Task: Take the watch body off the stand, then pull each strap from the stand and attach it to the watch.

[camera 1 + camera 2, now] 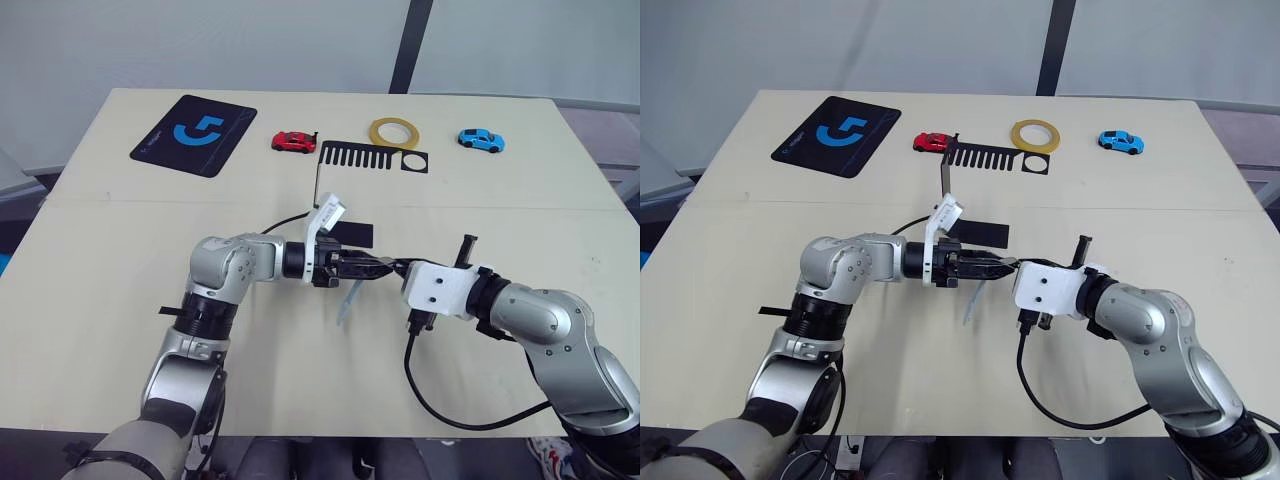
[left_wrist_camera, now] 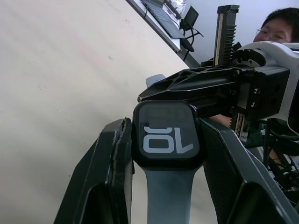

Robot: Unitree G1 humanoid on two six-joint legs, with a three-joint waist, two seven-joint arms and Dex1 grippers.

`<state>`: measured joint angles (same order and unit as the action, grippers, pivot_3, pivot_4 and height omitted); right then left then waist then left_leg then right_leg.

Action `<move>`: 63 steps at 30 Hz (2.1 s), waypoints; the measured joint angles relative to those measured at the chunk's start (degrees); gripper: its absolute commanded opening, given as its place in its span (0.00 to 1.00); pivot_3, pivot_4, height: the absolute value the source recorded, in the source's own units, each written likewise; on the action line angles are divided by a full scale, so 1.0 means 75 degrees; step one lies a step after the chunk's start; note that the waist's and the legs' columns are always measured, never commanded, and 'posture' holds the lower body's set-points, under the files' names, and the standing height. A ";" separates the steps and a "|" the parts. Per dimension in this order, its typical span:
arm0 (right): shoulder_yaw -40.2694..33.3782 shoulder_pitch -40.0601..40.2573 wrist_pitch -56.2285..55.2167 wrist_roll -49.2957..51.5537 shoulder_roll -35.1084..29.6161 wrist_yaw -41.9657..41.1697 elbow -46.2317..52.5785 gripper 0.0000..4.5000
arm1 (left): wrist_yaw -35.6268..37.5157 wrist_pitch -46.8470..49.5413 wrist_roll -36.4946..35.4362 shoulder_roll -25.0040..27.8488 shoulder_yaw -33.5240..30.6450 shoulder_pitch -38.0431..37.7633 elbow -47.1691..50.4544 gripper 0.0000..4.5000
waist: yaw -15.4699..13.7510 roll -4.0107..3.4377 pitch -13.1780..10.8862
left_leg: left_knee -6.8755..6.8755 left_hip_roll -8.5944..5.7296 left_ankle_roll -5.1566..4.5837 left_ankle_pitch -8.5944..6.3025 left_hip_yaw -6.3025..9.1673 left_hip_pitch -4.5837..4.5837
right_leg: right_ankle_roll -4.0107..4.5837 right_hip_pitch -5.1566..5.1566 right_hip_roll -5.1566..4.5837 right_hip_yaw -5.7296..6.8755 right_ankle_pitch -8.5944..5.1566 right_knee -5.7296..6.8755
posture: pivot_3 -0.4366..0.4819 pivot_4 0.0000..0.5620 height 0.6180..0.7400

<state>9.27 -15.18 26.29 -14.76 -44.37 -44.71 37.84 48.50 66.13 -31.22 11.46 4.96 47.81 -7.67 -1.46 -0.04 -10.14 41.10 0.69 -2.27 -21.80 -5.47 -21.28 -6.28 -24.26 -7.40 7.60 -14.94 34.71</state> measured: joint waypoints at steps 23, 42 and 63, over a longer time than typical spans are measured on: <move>0.0000 -0.0002 0.0001 -0.0004 0.0000 0.0000 -0.0002 0.00 | -0.0024 -0.0039 -0.0001 -0.0028 0.0022 0.0000 0.0002 0.38 | 0.0000 0.0000 0.0000 | 0.0000 0.0000 0.0000 0.0000 0.0000 0.0000 | 0.0000 0.0000 0.0000 0.0000 0.0000 0.0000 | 0.48 0.27 0.93; -0.0010 -0.0003 0.0002 -0.0005 0.0000 0.0001 -0.0005 0.00 | -0.0023 -0.0046 -0.0001 -0.0048 0.0024 0.0000 0.0002 0.38 | 0.0000 0.0000 0.0000 | 0.0000 0.0000 0.0000 0.0000 0.0000 0.0000 | 0.0000 0.0000 0.0000 0.0000 0.0000 0.0000 | 0.48 0.27 0.93; -0.0118 -0.0017 0.0048 0.0026 -0.0051 -0.0082 0.0045 0.16 | 0.0081 -0.0416 0.0010 -0.0017 0.0122 0.0012 -0.0069 0.38 | 0.0001 0.0000 0.0000 | 0.0000 0.0000 0.0000 0.0000 0.0000 0.0000 | 0.0000 0.0000 0.0000 0.0000 0.0000 -0.0001 | 0.48 0.27 0.93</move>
<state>8.39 -15.30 26.65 -14.56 -44.75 -45.33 38.18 49.11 63.01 -31.15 11.33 5.88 47.90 -8.19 -1.45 -0.04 -10.14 41.10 0.70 -2.27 -21.80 -5.48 -21.28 -6.28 -24.26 -7.40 7.60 -14.94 34.70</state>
